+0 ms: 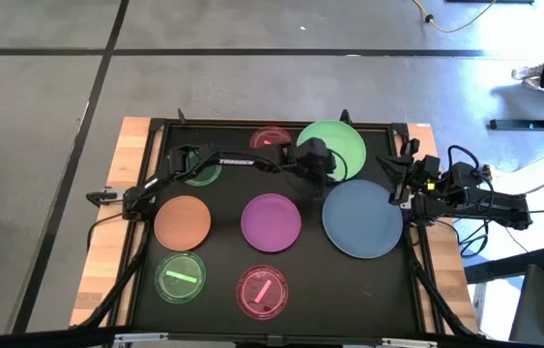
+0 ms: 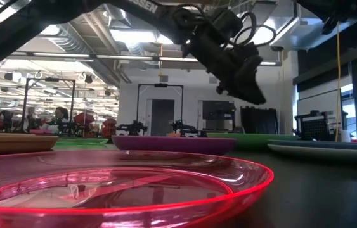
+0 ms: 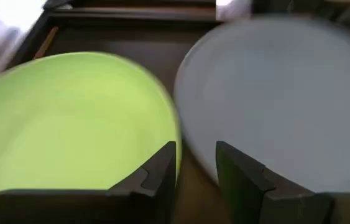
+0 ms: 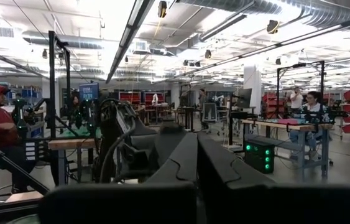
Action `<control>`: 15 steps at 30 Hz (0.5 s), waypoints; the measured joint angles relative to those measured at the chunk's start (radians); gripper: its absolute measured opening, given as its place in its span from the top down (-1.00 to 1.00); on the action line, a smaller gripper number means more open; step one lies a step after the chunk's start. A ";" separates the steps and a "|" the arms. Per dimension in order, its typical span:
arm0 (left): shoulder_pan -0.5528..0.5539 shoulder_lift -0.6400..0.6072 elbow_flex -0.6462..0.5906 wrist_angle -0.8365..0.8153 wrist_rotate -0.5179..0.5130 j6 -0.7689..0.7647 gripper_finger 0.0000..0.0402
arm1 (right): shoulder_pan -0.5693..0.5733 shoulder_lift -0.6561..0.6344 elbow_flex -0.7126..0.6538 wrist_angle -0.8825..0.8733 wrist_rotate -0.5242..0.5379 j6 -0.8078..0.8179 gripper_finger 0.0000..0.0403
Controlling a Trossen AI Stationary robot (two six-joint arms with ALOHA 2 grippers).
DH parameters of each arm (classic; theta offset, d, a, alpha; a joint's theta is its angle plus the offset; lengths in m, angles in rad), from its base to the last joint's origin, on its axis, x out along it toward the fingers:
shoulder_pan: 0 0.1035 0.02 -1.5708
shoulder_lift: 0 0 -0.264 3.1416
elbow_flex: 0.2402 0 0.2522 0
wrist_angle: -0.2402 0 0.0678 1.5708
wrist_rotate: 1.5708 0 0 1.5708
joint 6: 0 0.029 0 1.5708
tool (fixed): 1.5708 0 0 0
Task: Stack plastic plates
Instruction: Stack the green plate on top of the blue plate
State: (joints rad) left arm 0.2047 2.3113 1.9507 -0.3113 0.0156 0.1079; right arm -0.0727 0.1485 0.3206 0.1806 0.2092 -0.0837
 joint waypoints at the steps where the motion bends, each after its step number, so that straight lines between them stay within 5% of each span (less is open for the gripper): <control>1: 0.000 -0.002 0.000 -0.042 -0.033 0.042 0.46 | 0.000 0.000 0.000 -0.001 0.000 0.000 0.99; 6: 0.001 0.010 0.000 -0.172 -0.163 0.221 0.46 | 0.000 0.006 0.000 0.002 0.000 -0.003 0.99; 15: 0.000 0.061 0.000 -0.126 -0.124 0.318 0.46 | 0.000 0.007 0.000 0.002 0.003 -0.019 0.99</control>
State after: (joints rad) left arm 0.2048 2.3722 1.9504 -0.4375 -0.1082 0.4262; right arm -0.0727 0.1551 0.3206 0.1829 0.2119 -0.1030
